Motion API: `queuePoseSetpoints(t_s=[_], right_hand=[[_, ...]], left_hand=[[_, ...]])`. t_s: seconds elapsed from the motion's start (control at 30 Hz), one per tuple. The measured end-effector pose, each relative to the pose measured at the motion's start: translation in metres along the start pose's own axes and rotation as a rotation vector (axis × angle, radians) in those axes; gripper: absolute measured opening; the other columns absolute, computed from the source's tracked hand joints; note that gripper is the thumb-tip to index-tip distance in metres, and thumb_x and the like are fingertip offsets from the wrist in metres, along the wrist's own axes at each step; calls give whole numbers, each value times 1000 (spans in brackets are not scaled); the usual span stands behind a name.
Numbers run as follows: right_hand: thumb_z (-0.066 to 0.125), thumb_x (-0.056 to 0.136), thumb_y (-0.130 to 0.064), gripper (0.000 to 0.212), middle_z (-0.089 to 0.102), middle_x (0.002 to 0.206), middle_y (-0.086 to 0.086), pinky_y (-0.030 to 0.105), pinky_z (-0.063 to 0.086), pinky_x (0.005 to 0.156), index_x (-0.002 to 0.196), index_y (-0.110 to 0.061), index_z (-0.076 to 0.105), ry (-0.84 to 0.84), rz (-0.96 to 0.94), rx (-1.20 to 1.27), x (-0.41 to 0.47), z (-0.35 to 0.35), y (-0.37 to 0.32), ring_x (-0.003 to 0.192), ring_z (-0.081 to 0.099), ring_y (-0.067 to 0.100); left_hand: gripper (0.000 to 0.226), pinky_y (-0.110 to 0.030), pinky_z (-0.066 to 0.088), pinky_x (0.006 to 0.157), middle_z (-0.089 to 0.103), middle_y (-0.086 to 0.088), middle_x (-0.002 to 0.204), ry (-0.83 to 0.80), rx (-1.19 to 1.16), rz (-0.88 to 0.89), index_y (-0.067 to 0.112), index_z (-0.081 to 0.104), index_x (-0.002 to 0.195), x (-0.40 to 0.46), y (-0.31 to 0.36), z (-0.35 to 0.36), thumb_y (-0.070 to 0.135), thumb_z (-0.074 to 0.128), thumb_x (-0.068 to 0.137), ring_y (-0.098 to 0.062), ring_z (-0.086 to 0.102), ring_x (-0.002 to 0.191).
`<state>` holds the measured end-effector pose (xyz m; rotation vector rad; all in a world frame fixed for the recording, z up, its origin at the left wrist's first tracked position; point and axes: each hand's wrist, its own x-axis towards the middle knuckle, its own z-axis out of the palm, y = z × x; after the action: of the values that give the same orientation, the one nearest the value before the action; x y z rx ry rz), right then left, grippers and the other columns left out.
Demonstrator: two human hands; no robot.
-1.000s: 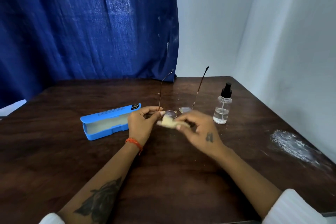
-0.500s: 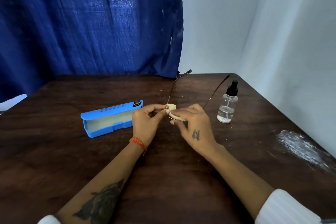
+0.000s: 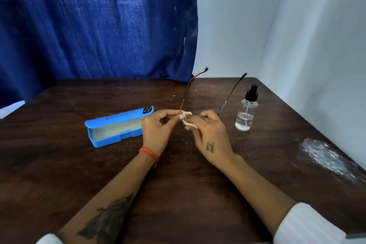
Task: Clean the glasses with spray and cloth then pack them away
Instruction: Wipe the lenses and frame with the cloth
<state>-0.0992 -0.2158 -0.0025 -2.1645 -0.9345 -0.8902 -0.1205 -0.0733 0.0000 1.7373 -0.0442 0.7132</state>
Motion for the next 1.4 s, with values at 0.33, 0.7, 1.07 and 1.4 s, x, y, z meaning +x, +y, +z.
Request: queuePoseSetpoints(t_s=[0.33, 0.7, 1.07, 1.4], right_hand=[[79, 70, -21, 16, 72, 69, 0, 34, 47, 62, 81, -11, 72, 149, -85, -150, -2, -4, 8, 66, 56, 22], [74, 75, -8, 22, 74, 86, 0, 22, 42, 66, 95, -15, 74, 38, -41, 40, -1, 4, 8, 73, 48, 12], [72, 74, -21, 27, 74, 93, -3, 32, 33, 70, 100, -16, 71, 45, -100, -332, -4, 6, 7, 81, 54, 23], [78, 71, -17, 18, 74, 81, -5, 39, 47, 60, 89, -16, 75, 149, -56, 66, -1, 3, 10, 68, 47, 12]], left_hand=[[24, -23, 55, 78, 71, 5, 87, 0, 42, 42, 34, 66, 82, 0, 3, 0, 11, 69, 77, -11, 67, 86], [16, -24, 55, 78, 71, 4, 85, 11, 0, 49, 22, 69, 88, -3, 0, 1, 11, 70, 77, -13, 67, 85], [25, -26, 55, 80, 69, 7, 85, -34, -12, 63, 30, 66, 81, 0, -3, 1, 6, 67, 79, -14, 67, 87], [18, -20, 55, 76, 70, 8, 86, -31, -108, 29, 25, 68, 82, 0, -5, 2, 8, 68, 78, -7, 68, 83]])
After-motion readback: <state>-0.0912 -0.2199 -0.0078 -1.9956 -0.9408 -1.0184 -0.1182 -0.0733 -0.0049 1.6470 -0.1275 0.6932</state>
